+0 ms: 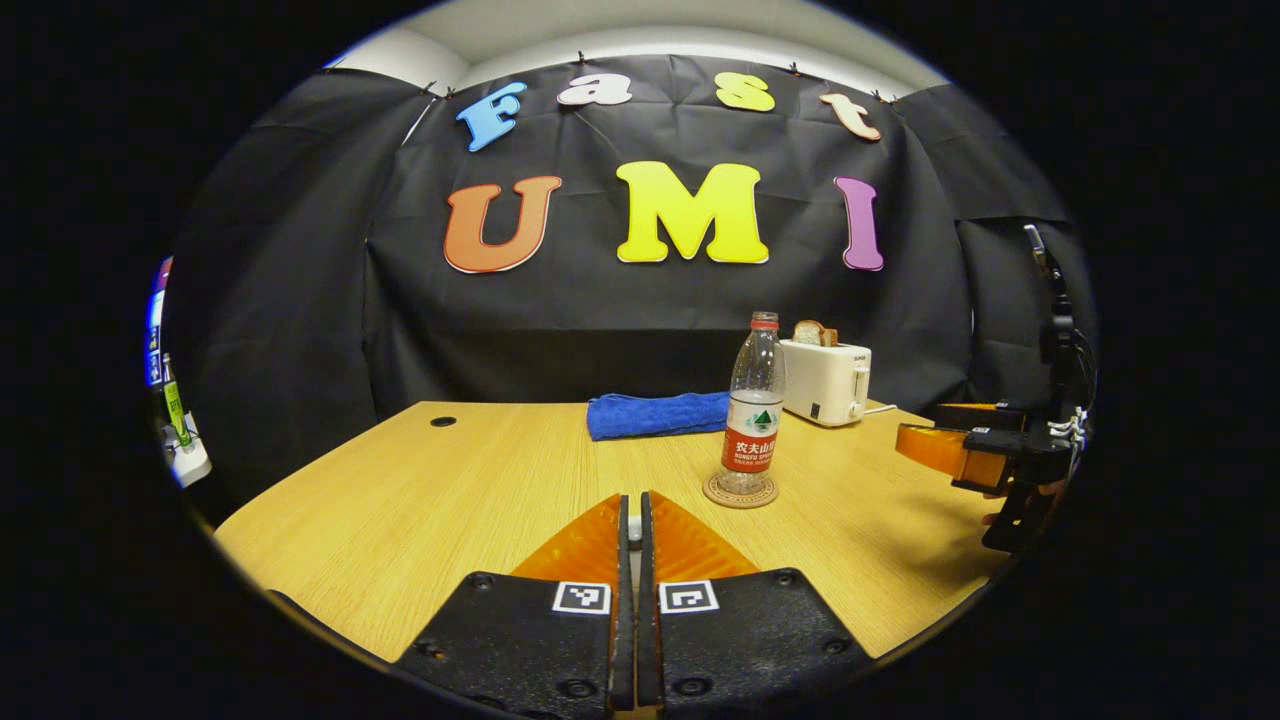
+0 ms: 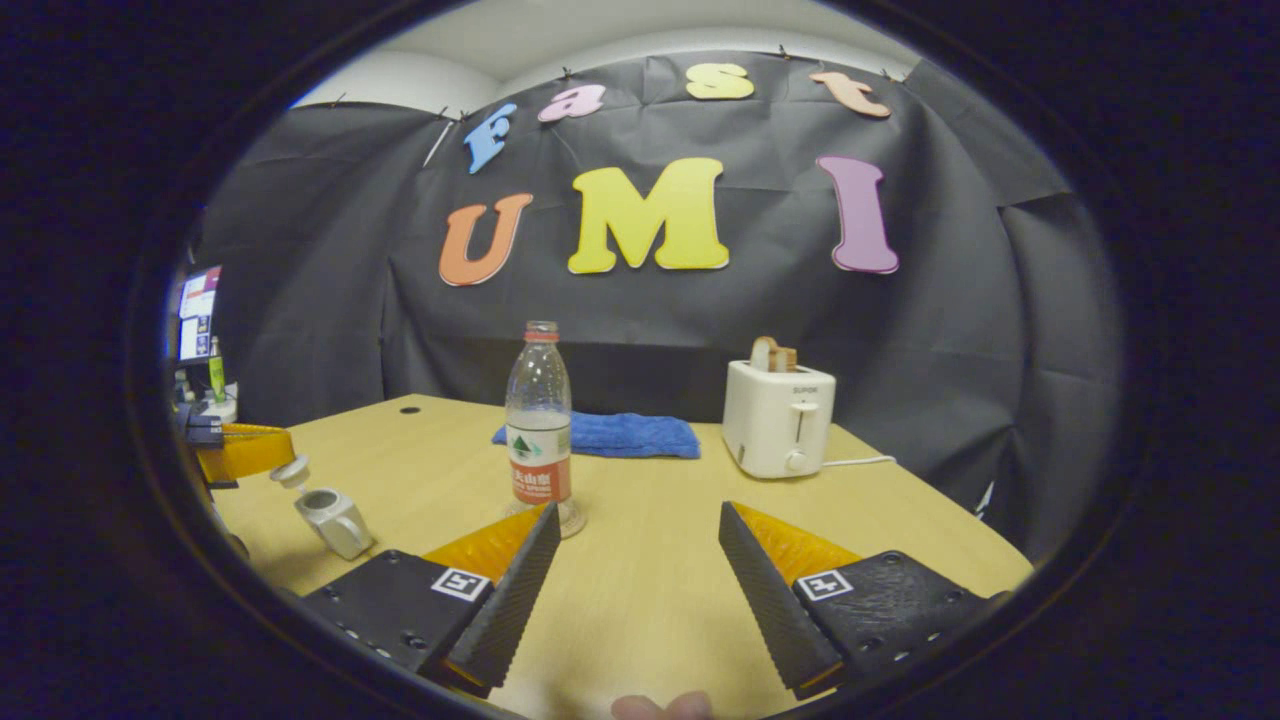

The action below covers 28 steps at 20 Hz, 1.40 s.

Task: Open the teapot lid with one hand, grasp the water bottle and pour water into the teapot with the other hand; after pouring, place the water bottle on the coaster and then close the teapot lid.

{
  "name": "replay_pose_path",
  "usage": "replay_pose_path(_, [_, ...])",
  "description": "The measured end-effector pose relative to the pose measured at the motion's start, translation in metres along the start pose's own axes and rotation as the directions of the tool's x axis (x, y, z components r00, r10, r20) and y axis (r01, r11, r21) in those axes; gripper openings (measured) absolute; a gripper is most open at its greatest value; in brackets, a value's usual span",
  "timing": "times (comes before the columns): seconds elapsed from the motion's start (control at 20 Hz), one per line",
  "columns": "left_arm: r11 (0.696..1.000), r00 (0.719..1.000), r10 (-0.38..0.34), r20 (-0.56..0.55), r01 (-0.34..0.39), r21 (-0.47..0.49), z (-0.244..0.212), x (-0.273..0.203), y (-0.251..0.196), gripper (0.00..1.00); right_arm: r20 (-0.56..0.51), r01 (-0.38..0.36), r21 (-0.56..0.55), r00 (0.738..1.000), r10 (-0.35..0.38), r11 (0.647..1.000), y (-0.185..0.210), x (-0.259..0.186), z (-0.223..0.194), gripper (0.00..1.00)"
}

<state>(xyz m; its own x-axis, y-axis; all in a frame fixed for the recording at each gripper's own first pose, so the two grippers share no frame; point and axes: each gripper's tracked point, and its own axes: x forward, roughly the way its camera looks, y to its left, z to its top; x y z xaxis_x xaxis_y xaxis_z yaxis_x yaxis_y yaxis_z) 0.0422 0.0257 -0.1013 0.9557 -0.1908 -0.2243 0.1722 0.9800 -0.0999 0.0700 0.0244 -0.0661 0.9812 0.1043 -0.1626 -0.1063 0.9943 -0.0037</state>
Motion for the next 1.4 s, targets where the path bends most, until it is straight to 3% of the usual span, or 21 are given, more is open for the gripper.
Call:
replay_pose_path(0.35, [0.999,0.999,0.019,-0.05,-0.021,-0.042,-0.022,0.013,0.009,0.04,0.028,0.077,0.012,0.997,-0.077,0.997,-0.037,-0.014,-0.004,0.95])
replay_pose_path(1.05, [0.999,0.996,0.027,-0.086,-0.029,-0.032,-0.032,0.016,0.004,0.07,0.049,0.053,0.021,0.997,-0.054,0.998,-0.026,-0.015,-0.003,0.94])
replay_pose_path(1.15, [0.999,0.995,0.042,-0.087,-0.045,-0.027,-0.032,0.016,0.005,0.27,0.053,0.055,0.022,0.997,-0.056,0.998,-0.027,-0.017,-0.003,0.94])
replay_pose_path(1.2, [0.998,0.995,0.053,-0.079,-0.055,-0.021,-0.029,0.015,0.006,0.52,0.056,0.057,0.023,0.997,-0.058,0.998,-0.027,-0.018,-0.003,0.95])
replay_pose_path(1.25, [0.997,0.995,0.071,-0.064,-0.072,-0.016,-0.023,0.013,0.008,0.71,0.058,0.057,0.027,0.997,-0.059,0.998,-0.026,-0.02,-0.002,0.94])
replay_pose_path(1.4, [0.99,0.99,0.137,0.02,-0.137,-0.008,0.014,0.0,0.011,1.0,0.072,0.055,0.042,0.996,-0.058,0.998,-0.023,-0.027,0.004,0.95])
